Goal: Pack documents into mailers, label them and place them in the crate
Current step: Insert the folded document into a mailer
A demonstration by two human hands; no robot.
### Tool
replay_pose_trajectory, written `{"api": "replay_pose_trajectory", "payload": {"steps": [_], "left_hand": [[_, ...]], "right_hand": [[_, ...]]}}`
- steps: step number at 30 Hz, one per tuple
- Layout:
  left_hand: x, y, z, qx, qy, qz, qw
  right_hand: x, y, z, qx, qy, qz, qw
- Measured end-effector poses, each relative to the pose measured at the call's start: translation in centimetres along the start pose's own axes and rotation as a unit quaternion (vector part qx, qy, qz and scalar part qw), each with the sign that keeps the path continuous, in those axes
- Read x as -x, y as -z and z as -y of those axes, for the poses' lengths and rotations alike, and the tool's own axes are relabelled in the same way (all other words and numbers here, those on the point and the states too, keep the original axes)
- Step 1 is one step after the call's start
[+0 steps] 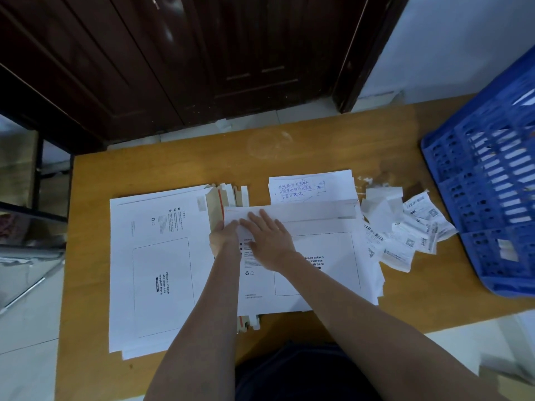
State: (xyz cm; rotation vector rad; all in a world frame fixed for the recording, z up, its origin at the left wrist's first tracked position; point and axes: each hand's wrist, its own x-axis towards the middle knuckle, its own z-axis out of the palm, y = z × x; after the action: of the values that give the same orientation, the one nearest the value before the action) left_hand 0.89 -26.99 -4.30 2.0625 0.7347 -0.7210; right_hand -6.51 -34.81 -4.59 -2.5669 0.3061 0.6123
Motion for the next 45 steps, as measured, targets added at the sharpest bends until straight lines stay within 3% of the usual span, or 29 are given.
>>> {"api": "replay_pose_trajectory", "payload": {"steps": [3, 7, 9, 13, 15, 17, 19, 22, 24, 26, 29, 35, 40, 45], "left_hand": [[-0.2, -0.1, -0.2, -0.033, 0.007, 0.004, 0.999], [-0.2, -0.1, 0.4, 0.031, 0.008, -0.013, 0.999], [0.8, -0.6, 0.4, 0.029, -0.032, -0.051, 0.998], [2.8, -2.5, 1.0, -0.095, -0.167, -0.158, 0.969], [2.9, -2.6, 1.3, -0.145, -0.223, -0.180, 0.947], [2.6, -2.3, 1.1, -0.188, -0.294, -0.183, 0.919], [2.8, -2.4, 0.5, -0.211, -0.349, -0.181, 0.895], [4.4, -3.2, -0.3, -0.281, -0.440, -0.141, 0.841], [5.9, -4.2, -0.4, -0.326, -0.503, -0.038, 0.800], [7.1, -5.7, -0.3, -0.357, -0.550, 0.071, 0.752], [8.8, -7.9, 0.2, -0.432, -0.561, 0.160, 0.688], [8.7, -9.7, 1.4, -0.582, -0.497, 0.192, 0.614], [8.5, -10.0, 1.1, -0.619, -0.471, 0.207, 0.593], [8.2, -10.0, 1.1, -0.626, -0.474, 0.202, 0.586]], "right_hand": [[-0.2, 0.7, 0.2, -0.019, 0.003, 0.012, 1.000], [-0.1, 0.4, 0.2, -0.002, 0.002, 0.017, 1.000], [-0.3, 0.5, 0.4, 0.018, -0.002, 0.020, 1.000], [-0.5, 0.9, -0.1, 0.093, 0.011, 0.067, 0.993], [-0.5, 1.3, -0.5, 0.020, 0.024, 0.065, 0.997], [-0.2, 1.9, -0.8, -0.108, 0.030, 0.009, 0.994], [0.6, 2.3, -1.3, -0.193, 0.003, -0.123, 0.973], [2.3, 2.1, -2.7, -0.148, -0.089, -0.291, 0.941], [3.6, 2.0, -4.3, -0.076, -0.152, -0.350, 0.921], [4.9, 2.1, -6.0, -0.051, -0.216, -0.309, 0.925], [6.9, 1.7, -8.5, -0.048, -0.271, -0.239, 0.931], [8.0, 0.9, -10.4, -0.048, -0.278, -0.121, 0.952], [8.0, 1.4, -10.8, -0.035, -0.274, -0.083, 0.957], [7.9, 2.6, -11.7, -0.041, -0.286, -0.133, 0.948]]}}
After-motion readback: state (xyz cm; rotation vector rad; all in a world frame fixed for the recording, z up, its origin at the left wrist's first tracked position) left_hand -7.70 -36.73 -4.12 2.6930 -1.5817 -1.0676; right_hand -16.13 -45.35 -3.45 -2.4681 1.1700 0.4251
